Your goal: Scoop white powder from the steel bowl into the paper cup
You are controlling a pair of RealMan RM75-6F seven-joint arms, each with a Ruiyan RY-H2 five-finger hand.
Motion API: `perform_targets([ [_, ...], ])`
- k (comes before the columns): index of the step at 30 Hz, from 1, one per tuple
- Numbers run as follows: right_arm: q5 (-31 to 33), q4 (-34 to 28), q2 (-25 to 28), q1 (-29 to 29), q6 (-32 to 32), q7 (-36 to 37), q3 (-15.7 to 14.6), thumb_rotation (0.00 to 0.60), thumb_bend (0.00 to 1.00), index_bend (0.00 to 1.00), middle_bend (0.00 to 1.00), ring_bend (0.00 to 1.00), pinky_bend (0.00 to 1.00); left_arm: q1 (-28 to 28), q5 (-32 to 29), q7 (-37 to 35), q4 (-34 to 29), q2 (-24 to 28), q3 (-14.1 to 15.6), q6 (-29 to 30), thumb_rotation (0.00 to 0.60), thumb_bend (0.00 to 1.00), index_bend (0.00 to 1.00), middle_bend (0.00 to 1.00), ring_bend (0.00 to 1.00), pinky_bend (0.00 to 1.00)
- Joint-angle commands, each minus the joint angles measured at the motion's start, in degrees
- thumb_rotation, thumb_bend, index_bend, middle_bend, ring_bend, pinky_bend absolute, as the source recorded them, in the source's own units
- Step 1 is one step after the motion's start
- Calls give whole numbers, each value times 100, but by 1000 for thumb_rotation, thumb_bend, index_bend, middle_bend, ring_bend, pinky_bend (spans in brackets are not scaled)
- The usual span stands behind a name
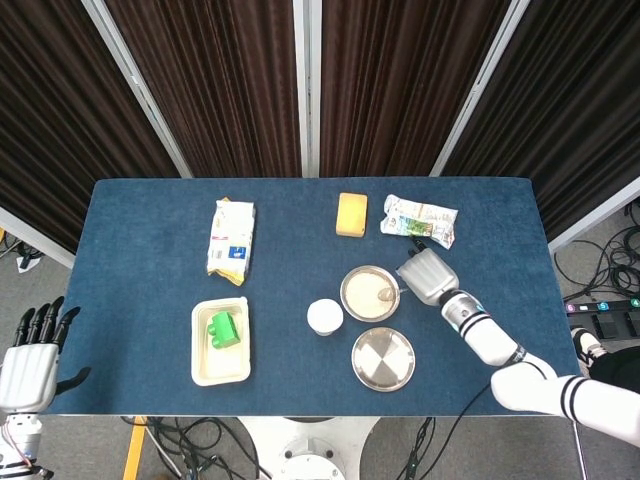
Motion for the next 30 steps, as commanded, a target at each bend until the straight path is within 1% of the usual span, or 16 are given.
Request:
perform_targets([
  [1,541,126,-324,418,-126,-636,-172,600,327,568,560,243,0,4,0,-24,18,-6,-3,8,600,40,185,122,51,26],
  [6,1155,260,-552,847,-21,-1277,-407,600,327,569,556,243,0,24,1,-76,65,-27,6,22,600,40,185,122,51,27],
  [9,1413,302,-646,1018,39,-1434,-504,600,327,570,554,243,0,36,-14,-104,100,-35,10,18,600,40,185,122,51,26],
  [12,1550,371,-758,1176,112,-1607,-630,600,327,570,554,243,0,38,-28,-121,117,-31,2,15,600,39,185,122,51,27],
  [16,1555,395,-945,1257,285,-1737,-799,600,327,570,550,243,0,45,-56,-147,136,-37,-15,15,600,40,185,122,51,26],
  [19,1570,434,-1063,1297,357,-1746,-871,600,327,570,550,243,0,50,-64,-160,145,-38,-10,6,600,39,185,122,51,27],
  [23,1514,415,-1103,1286,472,-1588,-873,600,327,570,550,243,0,57,-53,-169,147,-38,-11,23,600,39,185,122,52,27],
  [30,1358,263,-769,1163,622,-1102,-827,600,327,570,552,243,0,38,-24,-136,126,-24,-16,16,600,39,185,122,51,26],
])
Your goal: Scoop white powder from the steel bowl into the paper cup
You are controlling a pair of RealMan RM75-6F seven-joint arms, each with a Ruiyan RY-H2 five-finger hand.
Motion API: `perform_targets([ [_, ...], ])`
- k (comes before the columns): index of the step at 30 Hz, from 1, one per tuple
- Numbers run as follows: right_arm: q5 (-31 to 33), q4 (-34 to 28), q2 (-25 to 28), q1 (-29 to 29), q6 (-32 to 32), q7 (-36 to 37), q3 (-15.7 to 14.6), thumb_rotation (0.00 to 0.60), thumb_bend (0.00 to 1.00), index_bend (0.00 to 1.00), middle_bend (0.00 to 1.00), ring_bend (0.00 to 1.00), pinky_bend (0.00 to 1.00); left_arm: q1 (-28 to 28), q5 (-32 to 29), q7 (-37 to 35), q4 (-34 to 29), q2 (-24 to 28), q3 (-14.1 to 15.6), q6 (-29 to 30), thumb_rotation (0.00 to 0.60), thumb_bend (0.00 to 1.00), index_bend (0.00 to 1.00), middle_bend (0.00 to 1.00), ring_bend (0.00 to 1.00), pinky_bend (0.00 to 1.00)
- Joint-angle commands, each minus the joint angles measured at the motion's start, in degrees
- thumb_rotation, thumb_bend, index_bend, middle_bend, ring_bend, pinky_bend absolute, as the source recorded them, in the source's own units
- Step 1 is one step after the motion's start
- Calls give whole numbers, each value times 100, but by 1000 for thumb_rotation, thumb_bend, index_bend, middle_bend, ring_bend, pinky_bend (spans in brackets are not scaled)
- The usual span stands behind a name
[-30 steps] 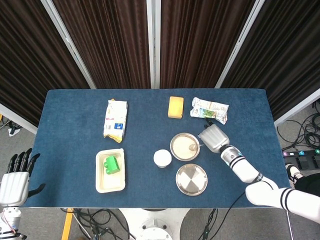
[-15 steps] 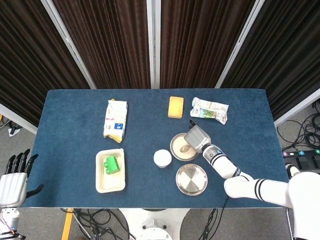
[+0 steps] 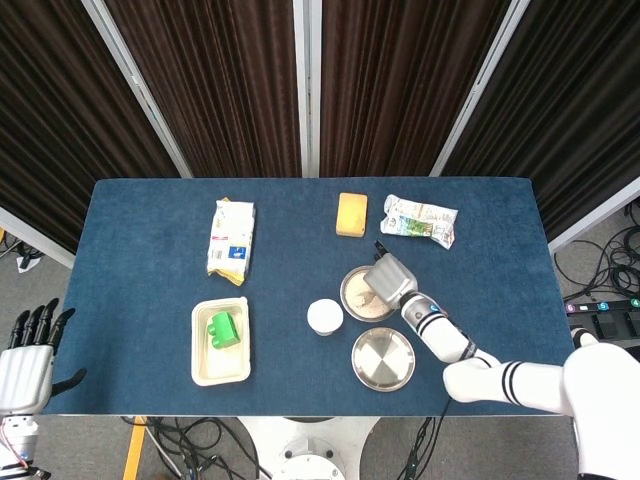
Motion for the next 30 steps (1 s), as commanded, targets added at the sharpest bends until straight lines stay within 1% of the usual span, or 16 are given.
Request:
perform_targets([
  [1,-99,-79,183,-80,62,225,15,600,327,570,552,243,0,-9,8,20,-18,6,-10,5,600,40,185,122,51,27],
  [5,-245,-115,297,-231,127,602,32,600,327,570,552,243,0,-12,7,81,-63,24,-14,9,600,39,185,122,51,26],
  [13,-914,-92,386,-603,310,1548,108,600,327,571,554,243,0,-16,12,214,-180,84,-21,22,600,40,185,122,51,27],
  [19,-1370,-351,642,-723,372,2046,218,600,327,572,555,243,0,-20,-10,268,-244,117,-31,13,600,39,185,122,52,26],
  [26,-1731,-795,841,-597,328,2168,422,600,327,572,558,249,0,-33,-31,281,-260,120,-49,-2,600,40,185,122,51,27],
  [30,-1785,-994,834,-420,201,1915,469,600,327,572,559,250,0,-27,-9,248,-238,120,-49,28,600,39,185,122,51,26],
])
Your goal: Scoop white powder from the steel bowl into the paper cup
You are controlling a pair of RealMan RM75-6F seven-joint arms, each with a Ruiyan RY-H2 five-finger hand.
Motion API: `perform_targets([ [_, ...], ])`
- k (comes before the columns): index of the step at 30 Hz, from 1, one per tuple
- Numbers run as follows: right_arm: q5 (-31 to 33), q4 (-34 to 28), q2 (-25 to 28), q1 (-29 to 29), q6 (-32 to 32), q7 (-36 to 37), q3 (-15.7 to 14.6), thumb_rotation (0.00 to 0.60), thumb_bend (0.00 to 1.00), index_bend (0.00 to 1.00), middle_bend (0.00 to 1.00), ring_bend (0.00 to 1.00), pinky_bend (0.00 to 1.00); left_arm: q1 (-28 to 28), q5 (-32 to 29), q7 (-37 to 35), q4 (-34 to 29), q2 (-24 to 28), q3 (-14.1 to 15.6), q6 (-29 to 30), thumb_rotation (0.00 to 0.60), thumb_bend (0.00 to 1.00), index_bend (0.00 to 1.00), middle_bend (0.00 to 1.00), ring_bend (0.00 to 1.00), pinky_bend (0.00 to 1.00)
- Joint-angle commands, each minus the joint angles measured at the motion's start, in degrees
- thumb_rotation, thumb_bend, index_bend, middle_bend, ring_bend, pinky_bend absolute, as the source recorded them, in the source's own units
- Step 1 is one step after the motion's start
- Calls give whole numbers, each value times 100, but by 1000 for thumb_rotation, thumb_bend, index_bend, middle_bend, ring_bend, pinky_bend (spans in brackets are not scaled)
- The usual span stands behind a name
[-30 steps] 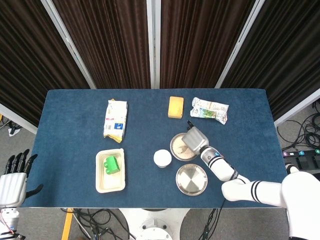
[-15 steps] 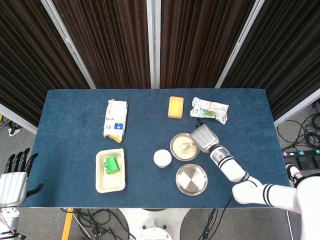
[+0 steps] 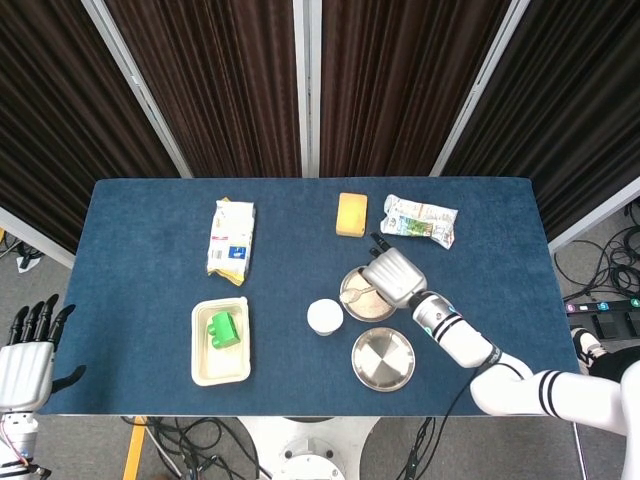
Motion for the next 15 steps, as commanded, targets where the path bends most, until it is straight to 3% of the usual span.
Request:
perform_targets([
  [1,-34,-151,-6,140,-101,-258,30,600,327,572,559,250,0,9,12,-29,20,-4,3,19,600,39,185,122,51,27],
  [8,90,-310,-120,491,-212,-1274,-97,600,327,572,559,250,0,30,14,-105,82,-36,14,38,600,39,185,122,51,27],
  [15,329,-504,-327,960,126,-3144,-300,600,327,572,558,247,0,75,54,-223,210,-86,39,104,600,40,185,122,51,27],
])
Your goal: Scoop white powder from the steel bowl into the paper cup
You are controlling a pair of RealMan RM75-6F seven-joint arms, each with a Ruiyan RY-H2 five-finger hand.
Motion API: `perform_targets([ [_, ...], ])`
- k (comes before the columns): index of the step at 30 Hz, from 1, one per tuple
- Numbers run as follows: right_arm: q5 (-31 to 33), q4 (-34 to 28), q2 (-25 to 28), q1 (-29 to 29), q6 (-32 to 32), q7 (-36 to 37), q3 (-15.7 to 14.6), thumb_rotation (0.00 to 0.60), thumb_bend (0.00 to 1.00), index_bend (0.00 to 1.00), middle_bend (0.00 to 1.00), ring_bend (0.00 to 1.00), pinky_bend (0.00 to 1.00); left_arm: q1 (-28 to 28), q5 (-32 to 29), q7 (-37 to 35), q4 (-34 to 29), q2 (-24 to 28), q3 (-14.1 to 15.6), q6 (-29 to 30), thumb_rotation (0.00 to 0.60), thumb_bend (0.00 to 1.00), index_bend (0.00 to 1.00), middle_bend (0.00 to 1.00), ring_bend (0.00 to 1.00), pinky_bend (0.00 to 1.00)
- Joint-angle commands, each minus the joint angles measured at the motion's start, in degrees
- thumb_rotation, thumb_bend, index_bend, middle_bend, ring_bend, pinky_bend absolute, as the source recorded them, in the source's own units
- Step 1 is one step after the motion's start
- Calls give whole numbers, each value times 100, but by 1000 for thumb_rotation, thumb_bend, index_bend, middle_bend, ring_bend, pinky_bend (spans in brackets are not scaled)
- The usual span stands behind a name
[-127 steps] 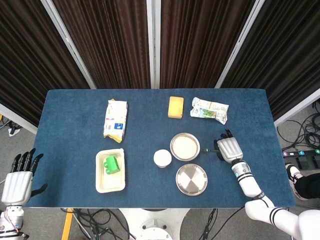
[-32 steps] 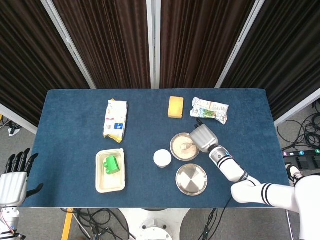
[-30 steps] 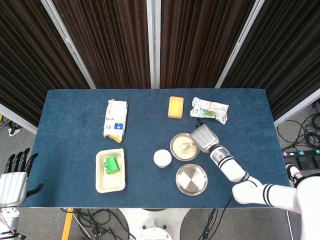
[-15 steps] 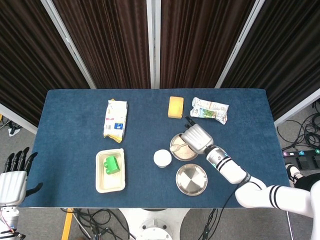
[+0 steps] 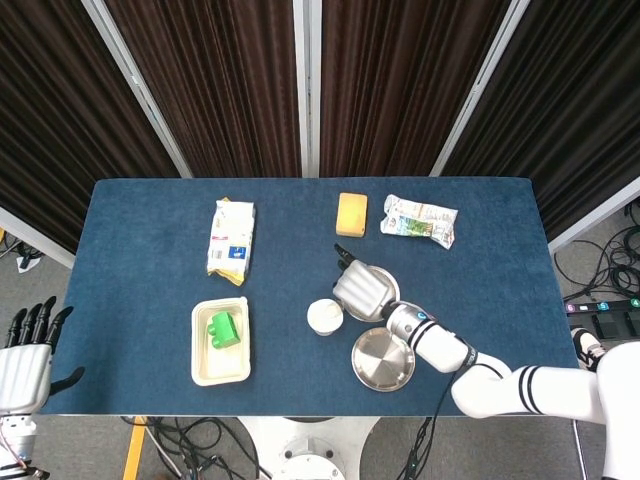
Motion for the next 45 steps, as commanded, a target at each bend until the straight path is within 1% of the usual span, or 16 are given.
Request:
perform_targets([
  [1,180,-198,-156,385,270,-1275,-181,600,327,572,558,247,0,18,11,-56,53,-18,3,25,600,40,185,122,51,27],
  [6,246,-331,-236,641,600,-2535,-365,600,327,572,558,239,0,22,10,-177,123,-49,6,9,600,39,185,122,51,27],
  [9,217,-396,-335,742,736,-3046,-457,600,327,572,558,239,0,30,19,-217,145,-54,7,22,600,40,185,122,51,26],
  [12,12,-372,-440,839,885,-3591,-578,600,327,572,558,239,0,37,10,-222,164,-35,-2,32,600,40,185,122,51,27],
  [18,-81,-413,-611,895,1062,-4233,-704,600,327,573,560,228,0,46,15,-264,181,-36,-7,46,600,39,185,122,51,27],
  [22,54,-433,-739,879,1322,-4830,-761,600,327,575,569,234,0,55,10,-279,176,-41,-8,51,600,39,185,122,52,27],
  [26,432,-553,-945,799,1738,-5533,-795,600,327,581,590,257,0,69,31,-401,177,-41,13,49,600,40,185,122,52,27],
  [28,545,-604,-1050,774,1857,-5745,-825,600,327,582,590,258,0,75,36,-417,192,-40,19,52,600,40,185,122,51,27],
  [32,662,-632,-1199,737,2036,-5936,-840,600,327,583,590,258,0,80,38,-447,203,-43,17,55,600,40,185,122,51,27],
  [36,643,-650,-1229,724,2206,-6023,-809,600,327,583,590,258,0,94,20,-473,242,-57,26,42,600,40,185,122,51,27],
  [39,646,-701,-1213,702,2246,-5952,-786,600,327,582,590,258,0,101,32,-501,278,-73,28,54,600,40,185,122,51,27],
  [41,591,-727,-1172,664,2257,-5777,-771,600,327,583,590,258,0,102,33,-516,289,-77,27,55,600,40,185,122,51,27],
  [44,392,-787,-1018,528,2305,-5229,-741,600,327,583,590,258,0,103,29,-530,300,-72,24,47,600,40,185,122,51,26],
  [45,281,-832,-925,441,2346,-4917,-726,600,327,583,590,258,0,102,35,-538,303,-69,27,45,600,39,185,122,51,27],
])
